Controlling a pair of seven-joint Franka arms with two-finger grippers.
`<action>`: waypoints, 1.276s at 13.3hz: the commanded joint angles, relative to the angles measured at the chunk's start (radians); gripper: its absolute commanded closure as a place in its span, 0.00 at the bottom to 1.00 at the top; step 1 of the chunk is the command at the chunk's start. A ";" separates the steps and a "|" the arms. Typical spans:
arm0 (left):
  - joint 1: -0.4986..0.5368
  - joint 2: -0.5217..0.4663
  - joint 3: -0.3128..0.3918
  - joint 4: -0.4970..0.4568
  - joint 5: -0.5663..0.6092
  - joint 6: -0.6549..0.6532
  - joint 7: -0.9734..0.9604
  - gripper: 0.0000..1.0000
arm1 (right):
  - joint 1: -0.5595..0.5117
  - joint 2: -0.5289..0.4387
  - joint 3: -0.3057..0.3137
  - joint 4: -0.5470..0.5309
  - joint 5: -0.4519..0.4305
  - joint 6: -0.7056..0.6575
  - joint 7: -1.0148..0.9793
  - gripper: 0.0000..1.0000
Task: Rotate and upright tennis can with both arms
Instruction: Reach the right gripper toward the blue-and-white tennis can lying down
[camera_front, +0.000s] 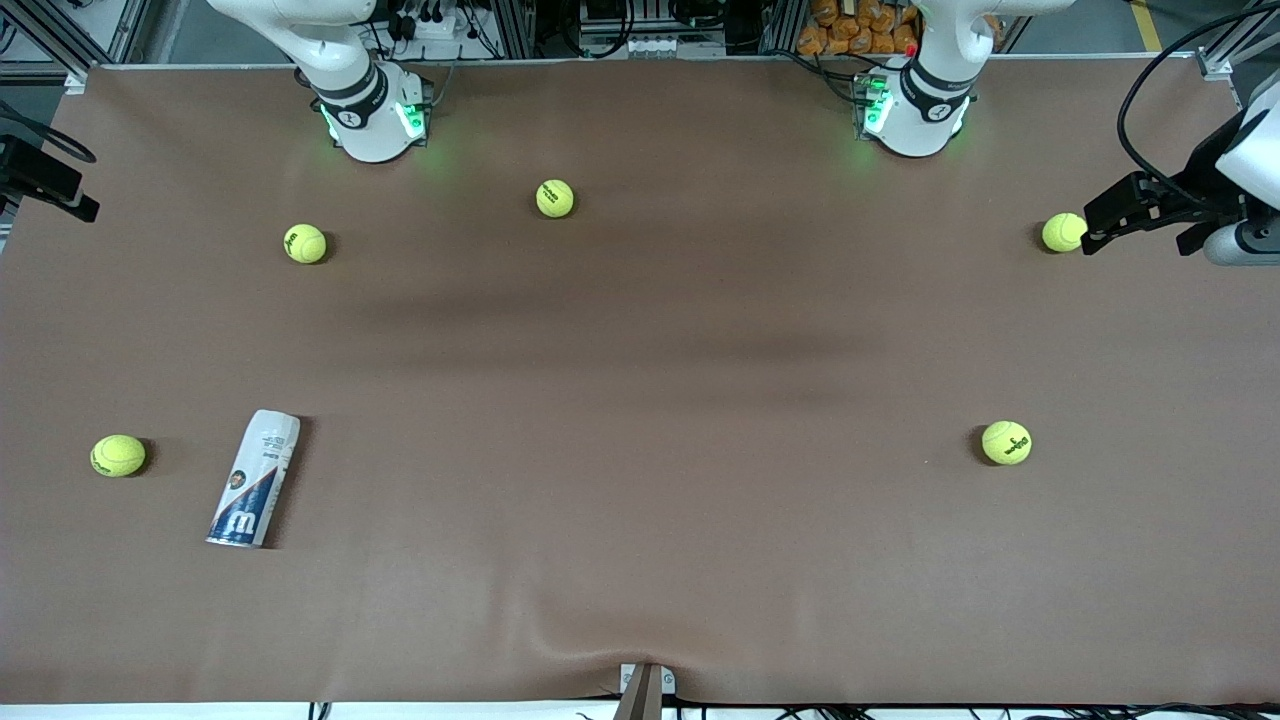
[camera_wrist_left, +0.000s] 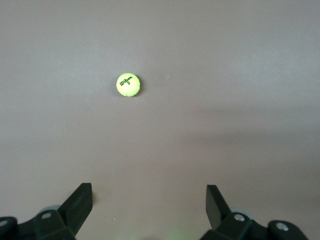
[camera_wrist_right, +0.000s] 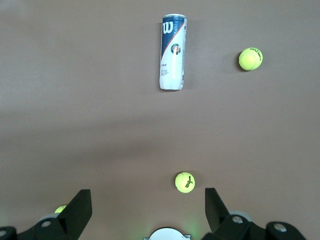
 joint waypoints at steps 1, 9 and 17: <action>-0.001 0.000 0.005 0.016 -0.015 -0.030 0.005 0.00 | -0.009 0.004 0.003 0.002 0.015 0.003 -0.013 0.00; 0.005 0.003 0.007 0.013 -0.015 -0.037 0.007 0.00 | -0.032 0.019 -0.003 -0.005 0.010 0.004 -0.014 0.00; 0.005 0.004 0.007 0.010 -0.015 -0.037 0.007 0.00 | -0.018 0.195 0.000 -0.005 0.002 0.139 -0.014 0.00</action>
